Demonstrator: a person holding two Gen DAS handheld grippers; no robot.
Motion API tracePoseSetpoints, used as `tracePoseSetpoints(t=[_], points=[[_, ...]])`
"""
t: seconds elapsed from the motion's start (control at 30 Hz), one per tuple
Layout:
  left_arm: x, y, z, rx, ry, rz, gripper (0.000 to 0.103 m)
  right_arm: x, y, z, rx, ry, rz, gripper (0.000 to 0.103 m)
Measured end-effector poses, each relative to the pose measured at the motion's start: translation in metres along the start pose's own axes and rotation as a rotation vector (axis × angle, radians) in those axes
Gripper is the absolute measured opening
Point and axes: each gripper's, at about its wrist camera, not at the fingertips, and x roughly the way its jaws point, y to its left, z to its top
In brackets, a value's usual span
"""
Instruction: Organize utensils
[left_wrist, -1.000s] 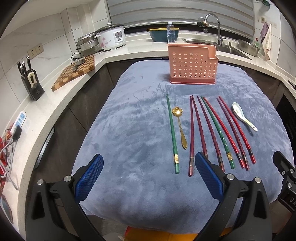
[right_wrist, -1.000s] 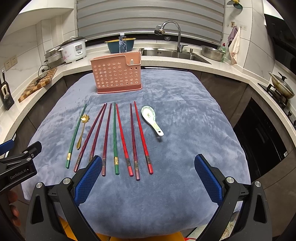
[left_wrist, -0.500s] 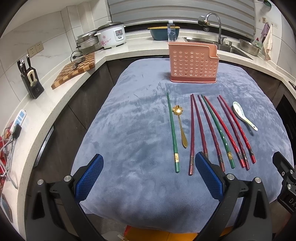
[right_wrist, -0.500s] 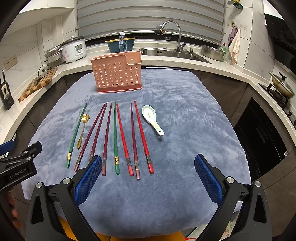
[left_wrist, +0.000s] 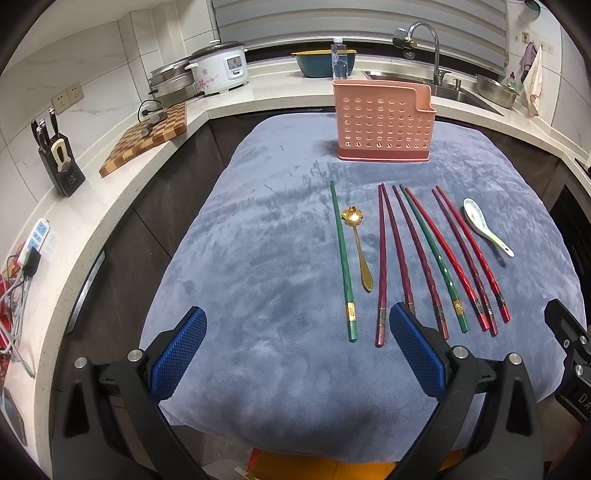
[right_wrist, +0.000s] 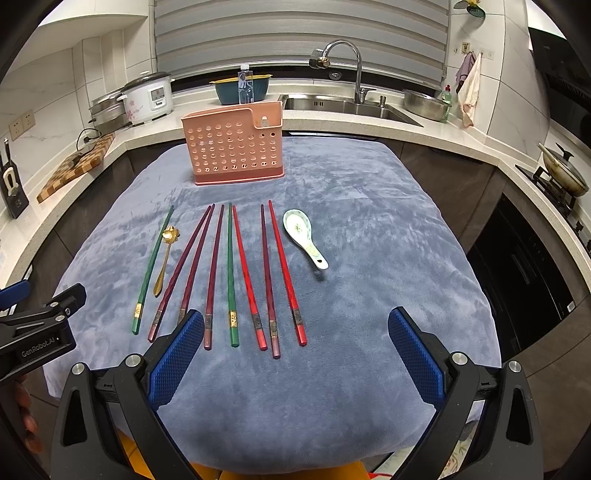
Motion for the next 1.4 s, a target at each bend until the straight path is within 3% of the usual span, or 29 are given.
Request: tracePoseSetpoints(t=[0.97, 1.4], points=[[0.005, -0.008, 0.002, 0.022, 0.012, -0.007, 0.095, 0.004, 0.002, -0.001, 0.001, 0.011, -0.001, 0.096], [0.051, 0.001, 0.010, -0.036, 0.099, -0.045, 0.096, 0.068, -0.039, 0.015, 0.082, 0.077, -0.031, 0.096]])
